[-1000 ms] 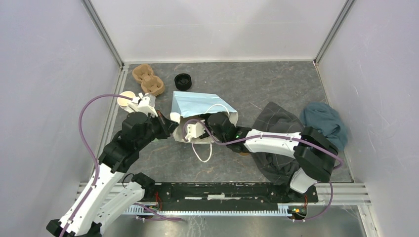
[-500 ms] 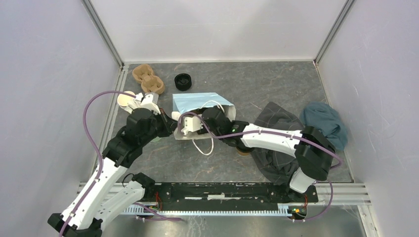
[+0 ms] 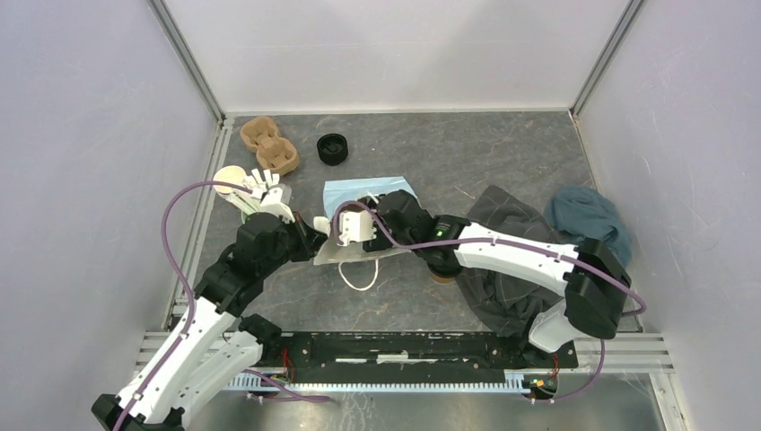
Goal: Pack the takeout coffee
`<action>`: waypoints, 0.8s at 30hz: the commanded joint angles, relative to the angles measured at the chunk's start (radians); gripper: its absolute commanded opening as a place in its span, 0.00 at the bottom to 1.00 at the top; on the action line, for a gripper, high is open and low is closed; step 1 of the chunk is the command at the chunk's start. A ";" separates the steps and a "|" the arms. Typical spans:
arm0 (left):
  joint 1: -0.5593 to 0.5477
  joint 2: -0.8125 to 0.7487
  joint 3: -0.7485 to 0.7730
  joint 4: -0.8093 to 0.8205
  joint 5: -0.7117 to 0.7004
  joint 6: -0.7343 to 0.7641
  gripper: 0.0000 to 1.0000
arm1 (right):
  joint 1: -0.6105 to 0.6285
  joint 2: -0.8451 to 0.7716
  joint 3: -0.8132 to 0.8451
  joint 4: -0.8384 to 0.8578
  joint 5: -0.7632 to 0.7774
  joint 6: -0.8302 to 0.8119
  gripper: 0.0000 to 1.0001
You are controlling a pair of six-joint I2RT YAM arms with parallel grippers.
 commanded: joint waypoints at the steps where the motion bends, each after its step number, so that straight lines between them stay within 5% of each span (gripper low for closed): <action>1: 0.001 -0.030 -0.024 0.068 0.011 0.042 0.02 | 0.002 -0.081 0.012 -0.032 -0.114 0.035 0.00; 10: 0.001 -0.014 0.026 0.070 0.076 0.023 0.02 | 0.031 -0.036 0.012 -0.057 -0.170 0.005 0.00; 15: 0.001 0.011 0.025 0.094 0.091 0.002 0.02 | 0.023 0.145 0.046 0.160 0.055 -0.006 0.00; 24: 0.001 -0.003 0.044 0.054 0.042 0.007 0.02 | 0.029 0.001 0.064 0.032 0.009 -0.033 0.00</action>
